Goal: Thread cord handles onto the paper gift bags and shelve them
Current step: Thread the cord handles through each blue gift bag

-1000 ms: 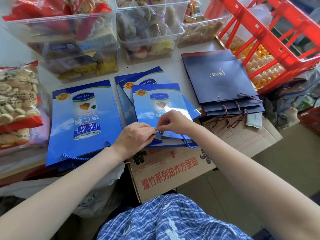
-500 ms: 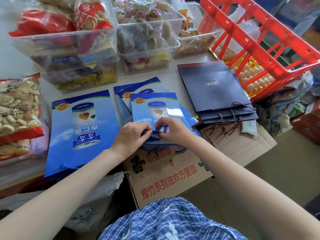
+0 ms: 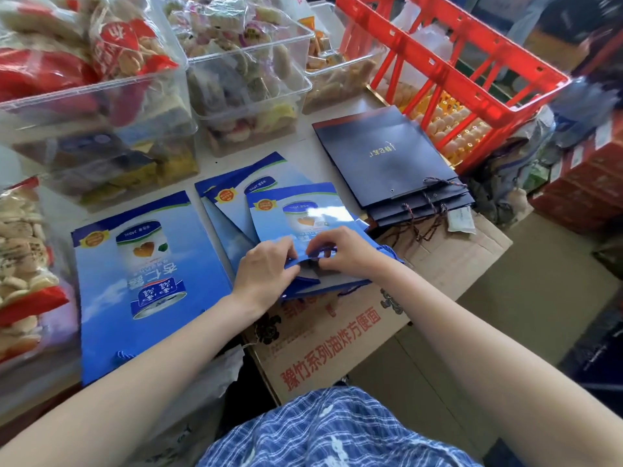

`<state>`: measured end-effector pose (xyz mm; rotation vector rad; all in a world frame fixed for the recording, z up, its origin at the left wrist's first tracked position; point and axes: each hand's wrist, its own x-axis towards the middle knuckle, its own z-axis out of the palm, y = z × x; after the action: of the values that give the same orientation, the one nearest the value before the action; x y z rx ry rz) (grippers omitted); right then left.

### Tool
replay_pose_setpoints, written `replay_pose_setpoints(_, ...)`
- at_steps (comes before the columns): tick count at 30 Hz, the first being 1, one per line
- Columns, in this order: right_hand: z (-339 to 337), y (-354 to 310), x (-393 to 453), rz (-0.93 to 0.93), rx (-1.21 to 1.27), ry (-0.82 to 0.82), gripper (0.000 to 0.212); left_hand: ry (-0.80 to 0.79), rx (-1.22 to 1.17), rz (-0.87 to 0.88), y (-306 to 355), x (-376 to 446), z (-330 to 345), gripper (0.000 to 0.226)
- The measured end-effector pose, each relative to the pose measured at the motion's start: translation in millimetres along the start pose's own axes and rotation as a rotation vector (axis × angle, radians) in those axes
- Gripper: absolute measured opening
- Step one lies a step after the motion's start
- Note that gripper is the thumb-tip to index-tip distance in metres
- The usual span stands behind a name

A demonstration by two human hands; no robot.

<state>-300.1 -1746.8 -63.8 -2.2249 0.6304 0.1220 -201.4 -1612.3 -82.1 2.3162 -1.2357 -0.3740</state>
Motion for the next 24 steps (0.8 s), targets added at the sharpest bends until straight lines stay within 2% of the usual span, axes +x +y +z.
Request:
replay_pose_setpoints(4,-2.6,-2.3,-6.4,0.011,0.018,0.007,0.022,0.063,0.020,0.080,-1.0,-5.4,3.8,0.010)
replay_pose_setpoints(7,0.4,-2.4,-13.7,0.013,0.035,0.079,0.025,0.065,0.019,0.132,-0.1,-7.6,2.6,0.010)
replay_pose_setpoints(9,-0.7,-2.1,-21.3,0.014,0.016,0.108,0.026,0.048,0.009,0.146,4.6,-10.4,2.2,0.010)
replay_pose_setpoints(12,-11.6,-1.1,-35.5,0.015,-0.058,0.044,0.026,-0.020,-0.059,0.137,18.2,-14.7,6.6,0.007)
replay_pose_setpoints(16,-37.6,5.7,-58.2,0.019,-0.089,0.021,0.023,-0.136,-0.176,0.134,49.3,-9.1,10.1,0.023)
replay_pose_setpoints(24,-82.7,20.8,-101.8,0.024,-0.105,0.132,0.018,-0.123,-0.125,0.203,117.8,-3.1,3.2,0.009)
